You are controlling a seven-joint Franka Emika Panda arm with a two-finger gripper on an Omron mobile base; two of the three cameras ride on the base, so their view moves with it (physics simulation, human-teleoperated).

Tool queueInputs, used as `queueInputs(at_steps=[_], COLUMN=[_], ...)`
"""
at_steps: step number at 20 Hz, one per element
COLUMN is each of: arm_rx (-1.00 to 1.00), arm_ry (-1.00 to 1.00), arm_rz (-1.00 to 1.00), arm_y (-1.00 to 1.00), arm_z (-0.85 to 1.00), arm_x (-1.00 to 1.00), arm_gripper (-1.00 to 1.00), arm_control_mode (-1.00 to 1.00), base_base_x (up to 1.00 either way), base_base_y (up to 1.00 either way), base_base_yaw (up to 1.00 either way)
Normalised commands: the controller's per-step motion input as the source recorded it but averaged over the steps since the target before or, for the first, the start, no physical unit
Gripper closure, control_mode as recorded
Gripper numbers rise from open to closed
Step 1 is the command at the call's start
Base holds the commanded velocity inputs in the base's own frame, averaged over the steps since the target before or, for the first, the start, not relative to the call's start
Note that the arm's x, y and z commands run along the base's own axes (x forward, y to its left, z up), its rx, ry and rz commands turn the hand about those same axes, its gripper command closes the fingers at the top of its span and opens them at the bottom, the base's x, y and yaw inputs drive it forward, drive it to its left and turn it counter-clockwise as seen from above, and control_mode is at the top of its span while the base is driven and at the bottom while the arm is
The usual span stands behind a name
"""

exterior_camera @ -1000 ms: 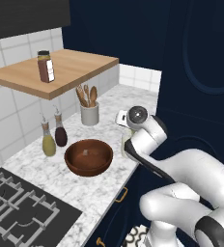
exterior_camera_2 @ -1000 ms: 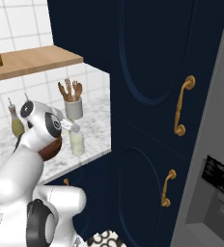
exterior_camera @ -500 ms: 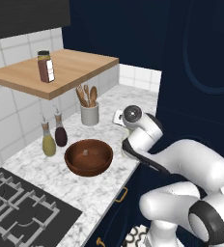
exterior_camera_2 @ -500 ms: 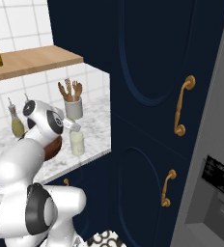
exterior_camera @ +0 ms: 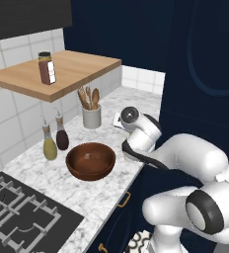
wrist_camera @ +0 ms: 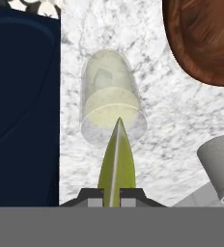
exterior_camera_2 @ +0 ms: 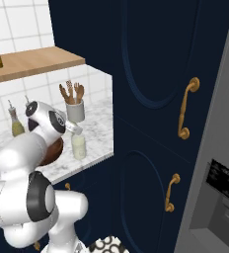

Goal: Grab a lemon wedge from the fridge and one ice cube from the ice bowl, and put them in the glass of lemonade.

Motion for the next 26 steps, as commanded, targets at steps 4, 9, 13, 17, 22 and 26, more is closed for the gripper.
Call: queueInputs(at_steps=[4,9,13,17,22,26], arm_rx=[0.00,0.00,0.00,0.00,0.00,0.00], arm_ry=[0.00,0.00,0.00,0.00,0.00,0.00], arm_rz=[0.00,0.00,0.00,0.00,0.00,0.00], arm_y=[0.02,0.00,0.00,0.00,0.00,0.00], arm_z=[-0.28,-0.25,-0.10,-0.06,-0.18,-0.03], arm_x=[0.19,0.15,0.23,0.28,0.16,-0.03], arm_gripper=[1.00,1.00,1.00,1.00,1.00,1.00], arm_control_mode=[-1.00,-1.00,-1.00,-1.00,-1.00,-1.00], base_base_x=[0.00,0.00,0.00,0.00,0.00,0.00], base_base_y=[0.00,0.00,0.00,0.00,0.00,0.00], base_base_yaw=[0.00,0.00,0.00,0.00,0.00,0.00])
